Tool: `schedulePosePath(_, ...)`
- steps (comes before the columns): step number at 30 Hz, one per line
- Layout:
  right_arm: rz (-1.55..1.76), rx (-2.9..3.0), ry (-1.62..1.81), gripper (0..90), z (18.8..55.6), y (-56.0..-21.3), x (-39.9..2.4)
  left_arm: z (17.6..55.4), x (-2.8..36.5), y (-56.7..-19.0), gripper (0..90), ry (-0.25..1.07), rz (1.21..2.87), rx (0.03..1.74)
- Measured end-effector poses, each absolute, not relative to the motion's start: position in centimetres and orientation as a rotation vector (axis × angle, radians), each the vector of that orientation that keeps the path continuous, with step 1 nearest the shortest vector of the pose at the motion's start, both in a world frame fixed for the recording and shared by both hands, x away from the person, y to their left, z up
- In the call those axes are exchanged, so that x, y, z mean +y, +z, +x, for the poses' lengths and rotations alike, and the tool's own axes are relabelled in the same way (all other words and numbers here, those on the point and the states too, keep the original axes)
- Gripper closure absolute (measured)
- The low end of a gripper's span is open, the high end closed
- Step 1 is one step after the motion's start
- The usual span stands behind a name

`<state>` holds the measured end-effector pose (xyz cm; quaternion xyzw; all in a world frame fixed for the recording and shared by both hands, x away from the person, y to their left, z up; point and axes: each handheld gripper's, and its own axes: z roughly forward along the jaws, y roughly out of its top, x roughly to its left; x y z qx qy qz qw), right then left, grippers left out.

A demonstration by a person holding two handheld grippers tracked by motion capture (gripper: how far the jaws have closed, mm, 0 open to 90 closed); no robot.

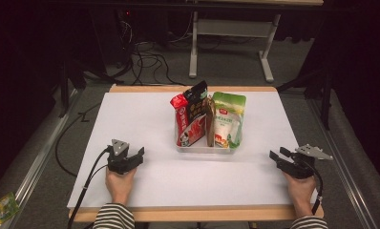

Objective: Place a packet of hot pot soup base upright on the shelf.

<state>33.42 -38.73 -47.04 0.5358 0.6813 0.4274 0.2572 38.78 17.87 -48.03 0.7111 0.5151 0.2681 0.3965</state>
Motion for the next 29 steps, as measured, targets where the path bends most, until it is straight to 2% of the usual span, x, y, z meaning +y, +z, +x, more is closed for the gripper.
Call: schedulePosePath(29, 1.456, 1.85, 1.097, 45.4, 33.24, -47.5, -38.16, 38.45, 17.5, -48.4, 33.6, 0.712, 1.822, 1.299)
